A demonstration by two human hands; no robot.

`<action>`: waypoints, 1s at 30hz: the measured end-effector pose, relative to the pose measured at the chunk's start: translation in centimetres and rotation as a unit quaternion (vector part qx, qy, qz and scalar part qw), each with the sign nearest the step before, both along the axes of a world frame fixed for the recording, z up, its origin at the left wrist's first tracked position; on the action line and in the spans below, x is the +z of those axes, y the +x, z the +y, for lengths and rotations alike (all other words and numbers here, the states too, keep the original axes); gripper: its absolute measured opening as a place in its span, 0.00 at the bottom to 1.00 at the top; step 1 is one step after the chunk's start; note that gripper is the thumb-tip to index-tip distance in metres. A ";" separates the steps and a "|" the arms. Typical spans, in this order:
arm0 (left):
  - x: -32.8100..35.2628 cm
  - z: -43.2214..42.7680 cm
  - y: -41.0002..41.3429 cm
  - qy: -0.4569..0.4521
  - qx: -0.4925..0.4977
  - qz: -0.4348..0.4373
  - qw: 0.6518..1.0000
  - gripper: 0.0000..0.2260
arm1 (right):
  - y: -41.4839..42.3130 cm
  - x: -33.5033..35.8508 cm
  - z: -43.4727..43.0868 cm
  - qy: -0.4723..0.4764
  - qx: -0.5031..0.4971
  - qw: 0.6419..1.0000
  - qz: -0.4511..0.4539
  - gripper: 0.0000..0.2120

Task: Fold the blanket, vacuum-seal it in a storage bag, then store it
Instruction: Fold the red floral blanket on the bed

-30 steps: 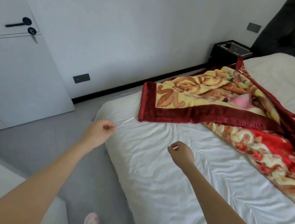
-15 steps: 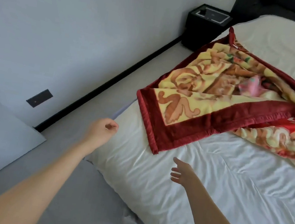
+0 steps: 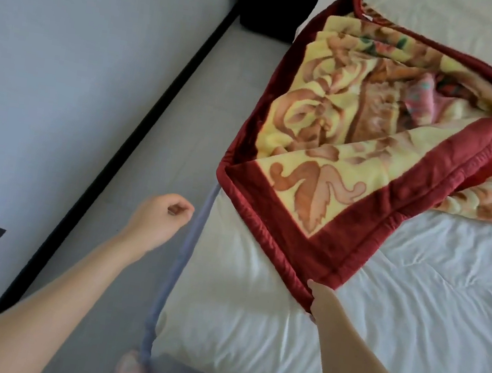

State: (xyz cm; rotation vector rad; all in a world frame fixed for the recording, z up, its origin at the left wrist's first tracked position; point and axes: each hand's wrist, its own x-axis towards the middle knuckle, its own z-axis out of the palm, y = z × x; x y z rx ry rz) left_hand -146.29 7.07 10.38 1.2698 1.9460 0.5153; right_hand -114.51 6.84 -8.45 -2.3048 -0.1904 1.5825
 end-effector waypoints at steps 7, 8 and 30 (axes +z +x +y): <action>-1.2 6.4 -11.3 -0.003 -0.124 -0.007 0.992 0.06 | -5.6 1.5 1.8 0.072 -0.033 0.977 -0.198 0.13; -0.9 7.2 -12.9 -0.006 -0.128 -0.014 0.992 0.07 | -7.0 3.3 2.4 0.094 -0.015 0.962 -0.256 0.13; 10.8 42.2 -7.7 -0.010 -0.289 -0.290 0.912 0.10 | -23.0 32.2 37.5 0.486 -0.083 0.843 -0.214 0.10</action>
